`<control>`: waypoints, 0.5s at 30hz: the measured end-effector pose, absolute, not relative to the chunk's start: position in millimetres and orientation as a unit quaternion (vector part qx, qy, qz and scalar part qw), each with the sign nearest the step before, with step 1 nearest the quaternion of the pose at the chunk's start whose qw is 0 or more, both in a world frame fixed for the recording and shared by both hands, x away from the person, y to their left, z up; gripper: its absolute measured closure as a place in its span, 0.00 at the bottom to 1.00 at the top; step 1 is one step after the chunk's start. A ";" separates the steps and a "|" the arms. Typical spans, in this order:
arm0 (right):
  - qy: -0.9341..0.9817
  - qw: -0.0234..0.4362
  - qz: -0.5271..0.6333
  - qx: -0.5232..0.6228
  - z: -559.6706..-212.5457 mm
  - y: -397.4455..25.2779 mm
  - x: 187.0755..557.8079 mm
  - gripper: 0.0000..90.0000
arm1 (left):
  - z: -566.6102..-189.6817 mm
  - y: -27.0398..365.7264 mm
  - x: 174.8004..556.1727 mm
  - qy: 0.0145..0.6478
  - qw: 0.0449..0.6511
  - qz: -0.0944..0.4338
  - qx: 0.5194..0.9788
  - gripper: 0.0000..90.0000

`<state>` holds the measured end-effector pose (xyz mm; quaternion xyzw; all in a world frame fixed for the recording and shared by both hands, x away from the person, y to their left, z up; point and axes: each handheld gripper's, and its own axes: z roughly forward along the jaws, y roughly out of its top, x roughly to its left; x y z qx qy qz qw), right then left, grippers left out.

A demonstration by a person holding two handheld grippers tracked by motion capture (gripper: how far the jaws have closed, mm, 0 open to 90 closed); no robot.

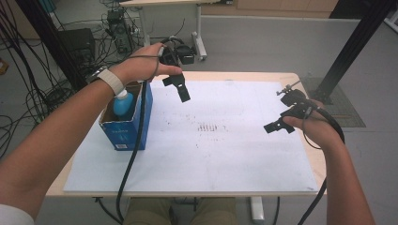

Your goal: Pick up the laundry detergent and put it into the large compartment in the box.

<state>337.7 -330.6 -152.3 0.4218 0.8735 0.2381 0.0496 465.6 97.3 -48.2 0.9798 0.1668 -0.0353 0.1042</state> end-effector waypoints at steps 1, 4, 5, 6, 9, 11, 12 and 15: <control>0.873 0.050 0.238 0.422 -152.3 -330.4 337.6 0.09 | -48.5 96.8 465.3 0.165 0.103 -0.034 0.980 0.06; 0.873 0.051 0.238 0.423 -153.1 -330.5 337.4 0.09 | -50.1 97.6 464.8 0.164 0.107 -0.034 0.980 0.06; 0.873 0.051 0.238 0.423 -153.5 -330.5 337.6 0.09 | -51.0 97.4 464.7 0.164 0.107 -0.034 0.980 0.06; 0.873 0.050 0.238 0.423 -153.9 -330.5 337.9 0.09 | -51.8 97.0 464.6 0.165 0.106 -0.034 0.980 0.06; 0.873 0.049 0.238 0.422 -154.4 -330.1 338.8 0.09 | -53.7 96.9 465.6 0.166 0.105 -0.035 0.980 0.06; 0.873 0.049 0.238 0.422 -154.9 -330.2 339.3 0.09 | -54.5 96.7 466.1 0.168 0.104 -0.035 0.980 0.06; 0.873 0.048 0.238 0.422 -155.1 -330.3 339.4 0.09 | -55.3 96.9 466.2 0.169 0.104 -0.036 0.979 0.06; 0.873 0.049 0.239 0.422 -156.2 -331.1 339.6 0.09 | -57.2 97.2 466.9 0.168 0.105 -0.036 0.979 0.06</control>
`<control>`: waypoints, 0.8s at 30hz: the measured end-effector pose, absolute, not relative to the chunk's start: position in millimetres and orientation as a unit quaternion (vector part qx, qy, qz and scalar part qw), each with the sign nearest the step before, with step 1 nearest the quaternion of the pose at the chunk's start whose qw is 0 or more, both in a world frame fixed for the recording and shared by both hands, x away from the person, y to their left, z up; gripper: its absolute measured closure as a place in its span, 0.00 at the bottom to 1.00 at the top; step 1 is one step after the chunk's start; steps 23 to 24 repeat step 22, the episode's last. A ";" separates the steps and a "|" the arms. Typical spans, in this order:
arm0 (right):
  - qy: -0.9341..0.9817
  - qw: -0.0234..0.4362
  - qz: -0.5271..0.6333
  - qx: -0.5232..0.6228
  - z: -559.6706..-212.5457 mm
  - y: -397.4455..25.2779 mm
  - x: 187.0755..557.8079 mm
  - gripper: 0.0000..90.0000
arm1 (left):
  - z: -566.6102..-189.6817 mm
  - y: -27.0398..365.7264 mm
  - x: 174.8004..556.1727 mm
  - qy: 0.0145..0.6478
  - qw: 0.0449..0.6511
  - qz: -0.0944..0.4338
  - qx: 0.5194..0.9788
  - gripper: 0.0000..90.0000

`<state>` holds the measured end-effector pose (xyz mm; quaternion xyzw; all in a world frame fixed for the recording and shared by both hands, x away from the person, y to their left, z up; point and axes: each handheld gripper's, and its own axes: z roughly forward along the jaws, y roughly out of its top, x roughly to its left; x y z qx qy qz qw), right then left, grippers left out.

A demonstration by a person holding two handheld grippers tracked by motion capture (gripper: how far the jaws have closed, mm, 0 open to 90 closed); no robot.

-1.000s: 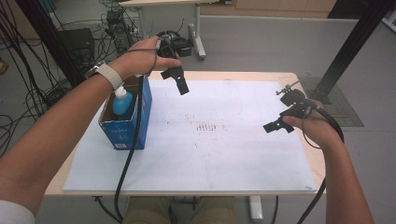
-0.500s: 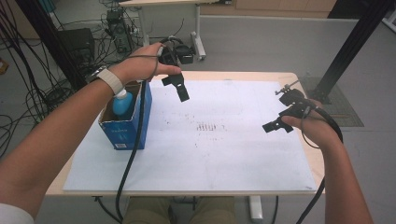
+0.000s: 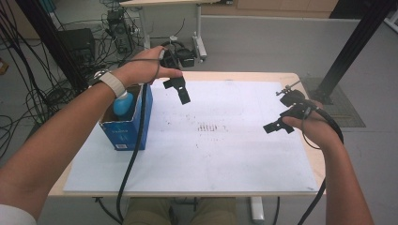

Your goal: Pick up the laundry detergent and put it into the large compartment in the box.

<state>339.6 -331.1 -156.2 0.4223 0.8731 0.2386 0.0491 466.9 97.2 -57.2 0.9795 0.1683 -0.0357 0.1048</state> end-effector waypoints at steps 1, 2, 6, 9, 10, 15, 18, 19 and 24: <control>0.873 0.049 0.238 0.422 -156.6 -331.2 339.9 0.09 | -57.8 97.2 467.3 0.168 0.104 -0.036 0.980 0.06; 0.873 0.048 0.237 0.424 -156.8 -331.2 340.0 0.09 | -58.6 97.4 467.2 0.170 0.104 -0.036 0.979 0.06; 0.873 0.047 0.237 0.424 -158.5 -331.7 340.3 0.09 | -61.2 97.9 468.5 0.170 0.105 -0.037 0.979 0.06; 0.873 0.047 0.238 0.424 -159.7 -332.4 340.3 0.09 | -62.7 98.0 469.0 0.171 0.104 -0.039 0.979 0.06; 0.873 0.047 0.238 0.424 -160.0 -332.7 340.3 0.09 | -63.2 98.4 469.3 0.172 0.105 -0.040 0.979 0.06; 0.873 0.047 0.238 0.423 -160.3 -332.7 340.5 0.09 | -63.5 98.8 469.9 0.173 0.105 -0.039 0.978 0.06; 0.873 0.046 0.238 0.422 -160.7 -332.6 340.5 0.09 | -63.6 99.6 470.3 0.173 0.106 -0.040 0.978 0.06; 0.873 0.046 0.238 0.422 -160.9 -332.7 340.5 0.09 | -63.5 99.6 470.5 0.173 0.106 -0.040 0.979 0.06; 0.872 0.047 0.238 0.424 -161.2 -333.0 339.8 0.09 | -64.0 100.4 470.4 0.175 0.106 -0.040 0.978 0.06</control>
